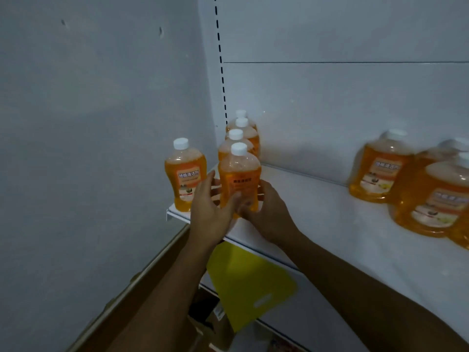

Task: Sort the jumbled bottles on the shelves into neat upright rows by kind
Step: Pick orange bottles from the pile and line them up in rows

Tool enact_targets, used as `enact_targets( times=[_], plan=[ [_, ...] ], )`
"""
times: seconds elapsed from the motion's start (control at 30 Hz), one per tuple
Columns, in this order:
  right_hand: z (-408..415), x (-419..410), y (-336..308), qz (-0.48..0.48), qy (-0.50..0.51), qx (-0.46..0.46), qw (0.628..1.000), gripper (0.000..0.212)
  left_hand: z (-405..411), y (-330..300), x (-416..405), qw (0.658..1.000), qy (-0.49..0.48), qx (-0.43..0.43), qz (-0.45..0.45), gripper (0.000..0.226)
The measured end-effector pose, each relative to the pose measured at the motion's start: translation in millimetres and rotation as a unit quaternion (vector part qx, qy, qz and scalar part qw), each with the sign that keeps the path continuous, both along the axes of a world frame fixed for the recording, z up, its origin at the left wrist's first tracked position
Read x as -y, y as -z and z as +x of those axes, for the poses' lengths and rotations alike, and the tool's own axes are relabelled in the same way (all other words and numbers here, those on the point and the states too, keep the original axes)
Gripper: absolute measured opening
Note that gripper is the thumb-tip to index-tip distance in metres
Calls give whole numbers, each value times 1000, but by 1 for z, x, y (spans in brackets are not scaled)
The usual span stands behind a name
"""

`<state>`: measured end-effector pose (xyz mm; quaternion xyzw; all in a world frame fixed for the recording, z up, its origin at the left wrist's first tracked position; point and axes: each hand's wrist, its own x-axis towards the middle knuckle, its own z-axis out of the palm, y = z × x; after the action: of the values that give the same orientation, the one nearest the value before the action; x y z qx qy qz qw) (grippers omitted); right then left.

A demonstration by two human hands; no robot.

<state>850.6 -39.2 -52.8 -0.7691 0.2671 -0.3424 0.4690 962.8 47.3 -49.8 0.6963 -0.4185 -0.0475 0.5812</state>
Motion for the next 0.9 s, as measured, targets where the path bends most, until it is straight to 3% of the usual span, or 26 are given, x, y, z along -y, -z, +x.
enact_targets(
  times=[0.2,0.33,0.43,0.47,0.57,0.63,0.67,0.7,0.8,0.83,0.9],
  plan=[
    [-2,3,11,45,0,82,996,98,-2,1,17,993,71,75,-64,49],
    [-25,7,8,60,70,101,991,74,-25,-8,34,980,134,107,-98,25],
    [-48,19,9,79,78,128,986,44,-39,-17,55,963,192,165,-98,29],
    [-56,21,9,94,88,131,983,44,-42,-19,63,958,207,174,-94,31],
    [-87,34,7,119,131,99,979,70,-52,-27,84,957,237,141,-86,25],
    [-111,43,2,142,114,63,981,69,-57,-32,100,959,265,80,-54,14],
    [-124,46,-2,159,87,50,982,63,-60,-34,109,950,309,34,-16,22],
    [-135,47,-7,175,56,39,982,59,-62,-36,118,925,379,-17,30,35],
    [-161,48,-17,211,-23,28,977,59,-66,-38,140,778,603,-125,124,56],
    [-168,49,-17,220,-35,26,975,63,-70,-38,144,744,638,-137,142,58],
    [-182,53,-16,234,-44,24,971,67,-78,-35,151,742,638,-139,154,66]
  ],
)
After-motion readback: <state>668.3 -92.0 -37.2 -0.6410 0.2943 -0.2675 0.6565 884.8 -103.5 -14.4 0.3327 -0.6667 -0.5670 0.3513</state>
